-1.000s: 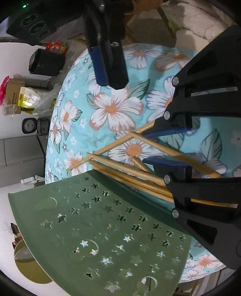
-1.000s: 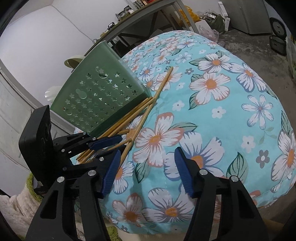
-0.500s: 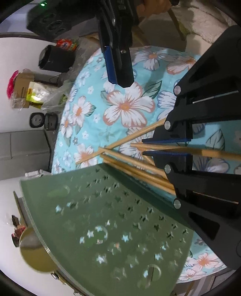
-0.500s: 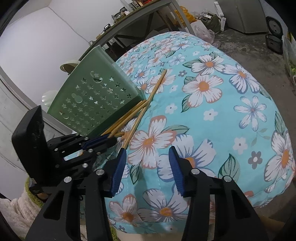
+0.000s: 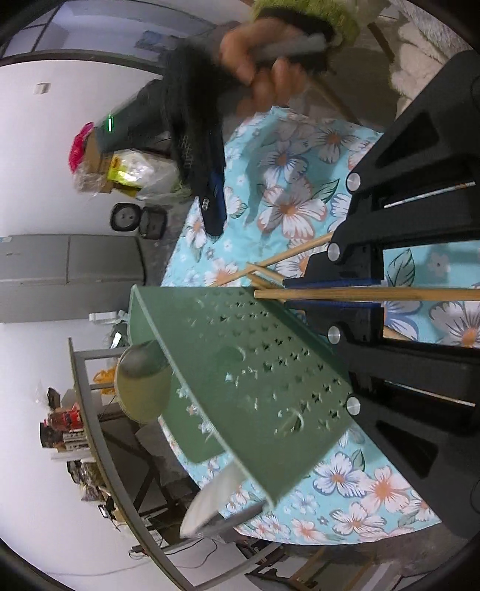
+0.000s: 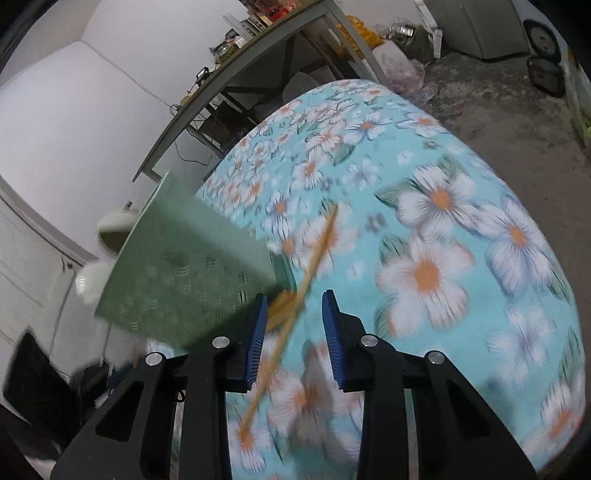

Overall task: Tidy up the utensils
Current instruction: 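Close the left tool on a wooden chopstick while the right tool grasps another chopstick, then lift both chopsticks upright with both tools above the green holder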

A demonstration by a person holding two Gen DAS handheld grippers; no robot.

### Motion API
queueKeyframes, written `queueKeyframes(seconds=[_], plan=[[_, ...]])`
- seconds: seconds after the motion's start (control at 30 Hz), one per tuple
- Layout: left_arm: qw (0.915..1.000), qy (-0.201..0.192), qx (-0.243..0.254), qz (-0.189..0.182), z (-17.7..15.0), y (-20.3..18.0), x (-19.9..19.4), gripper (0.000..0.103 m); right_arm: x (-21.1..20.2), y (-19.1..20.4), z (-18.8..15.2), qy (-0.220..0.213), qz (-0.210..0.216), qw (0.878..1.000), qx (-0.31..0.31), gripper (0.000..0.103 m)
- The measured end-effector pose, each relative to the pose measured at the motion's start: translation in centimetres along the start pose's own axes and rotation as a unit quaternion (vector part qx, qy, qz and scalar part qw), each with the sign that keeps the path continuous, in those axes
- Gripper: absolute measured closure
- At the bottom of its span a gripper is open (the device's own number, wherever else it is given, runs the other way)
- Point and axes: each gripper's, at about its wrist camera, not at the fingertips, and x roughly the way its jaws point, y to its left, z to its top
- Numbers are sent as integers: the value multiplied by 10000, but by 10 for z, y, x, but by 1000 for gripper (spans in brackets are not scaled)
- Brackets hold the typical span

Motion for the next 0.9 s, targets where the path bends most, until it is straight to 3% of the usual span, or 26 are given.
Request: queueKeyframes(seconds=[0.27, 0.43, 0.6, 0.7, 0.9], plan=[[9994, -255, -217, -81, -1, 10, -18, 98, 67, -21, 53, 429, -718, 9955, 450, 81], [9989, -266, -346, -152, -5, 17, -23, 98, 87, -22, 68, 540, -743, 9939, 615, 84], [9987, -277, -398, -150, -8, 19, -21, 98, 101, -10, 73, 647, -960, 9927, 331, 84], [9986, -279, -420, -148, -7, 18, -21, 98, 99, -5, 69, 631, -1133, 9915, 126, 92], [9987, -287, -402, -146, -7, 18, -23, 98, 84, -14, 64, 560, -783, 9948, 339, 94]])
